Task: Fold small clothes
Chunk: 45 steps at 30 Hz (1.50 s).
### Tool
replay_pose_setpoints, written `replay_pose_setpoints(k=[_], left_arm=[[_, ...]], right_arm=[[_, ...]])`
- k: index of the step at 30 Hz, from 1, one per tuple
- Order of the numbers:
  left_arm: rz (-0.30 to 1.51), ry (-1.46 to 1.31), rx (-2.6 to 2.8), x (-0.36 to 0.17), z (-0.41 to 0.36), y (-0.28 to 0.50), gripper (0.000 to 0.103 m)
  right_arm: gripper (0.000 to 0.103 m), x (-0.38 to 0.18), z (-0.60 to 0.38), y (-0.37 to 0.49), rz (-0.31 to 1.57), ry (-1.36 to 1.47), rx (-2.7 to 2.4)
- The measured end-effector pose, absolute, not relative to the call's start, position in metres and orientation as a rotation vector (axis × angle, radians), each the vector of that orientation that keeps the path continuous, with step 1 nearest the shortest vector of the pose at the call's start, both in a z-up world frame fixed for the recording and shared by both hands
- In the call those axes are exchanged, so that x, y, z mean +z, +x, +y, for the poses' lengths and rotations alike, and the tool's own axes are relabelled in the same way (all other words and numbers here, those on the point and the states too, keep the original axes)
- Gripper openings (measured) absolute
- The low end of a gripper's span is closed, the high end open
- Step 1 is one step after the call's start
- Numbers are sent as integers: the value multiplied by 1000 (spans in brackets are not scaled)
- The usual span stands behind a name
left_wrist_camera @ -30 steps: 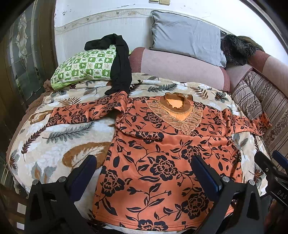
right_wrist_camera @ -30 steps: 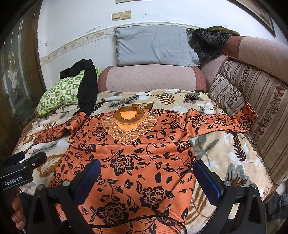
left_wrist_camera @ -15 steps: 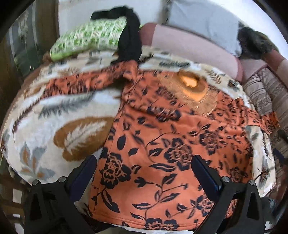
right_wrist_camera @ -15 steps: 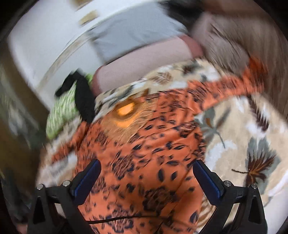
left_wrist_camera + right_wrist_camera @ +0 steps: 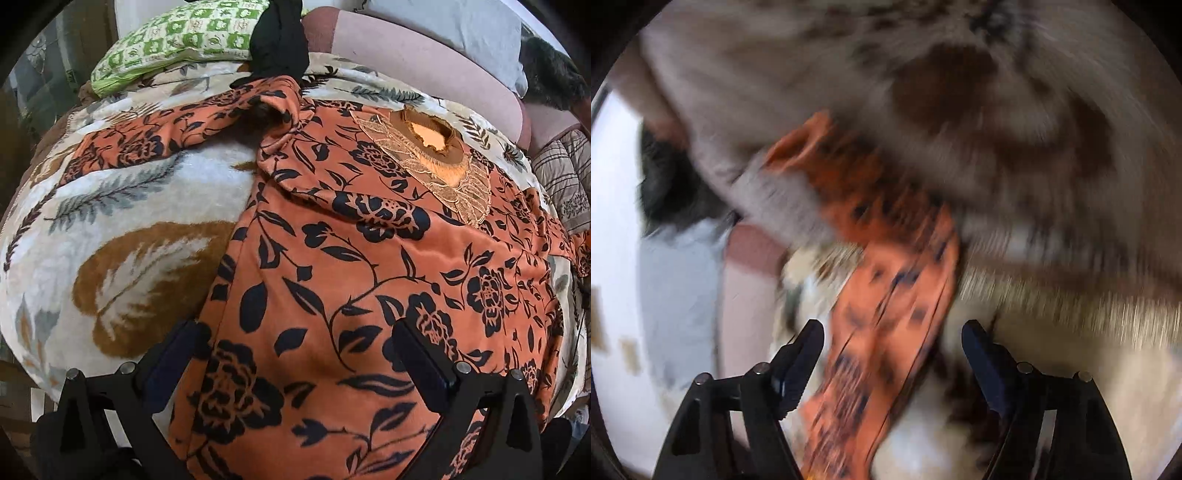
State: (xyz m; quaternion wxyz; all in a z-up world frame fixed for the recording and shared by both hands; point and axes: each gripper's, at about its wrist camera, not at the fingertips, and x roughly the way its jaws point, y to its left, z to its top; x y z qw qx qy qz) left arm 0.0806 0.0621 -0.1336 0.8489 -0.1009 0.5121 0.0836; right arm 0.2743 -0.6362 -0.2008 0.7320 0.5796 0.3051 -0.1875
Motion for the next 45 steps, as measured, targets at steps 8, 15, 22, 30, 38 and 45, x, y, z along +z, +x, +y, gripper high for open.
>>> replay_pose_setpoints(k=[8, 15, 22, 30, 38, 45], left_arm=[[1082, -192, 174, -143, 69, 79, 103], [1007, -285, 194, -131, 96, 65, 103], [954, -306, 214, -117, 118, 49, 103], [905, -357, 203, -105, 133, 70, 103], [901, -46, -32, -82, 7, 195, 103], [903, 481, -97, -108, -124, 266, 102]], right_arm=[[7, -161, -615, 331, 784, 840, -450], [7, -8, -421, 332, 581, 336, -65], [44, -28, -155, 303, 674, 141, 369], [103, -95, -136, 277, 845, 222, 499], [103, -91, -280, 268, 819, 459, 326], [103, -115, -319, 252, 764, 564, 302]])
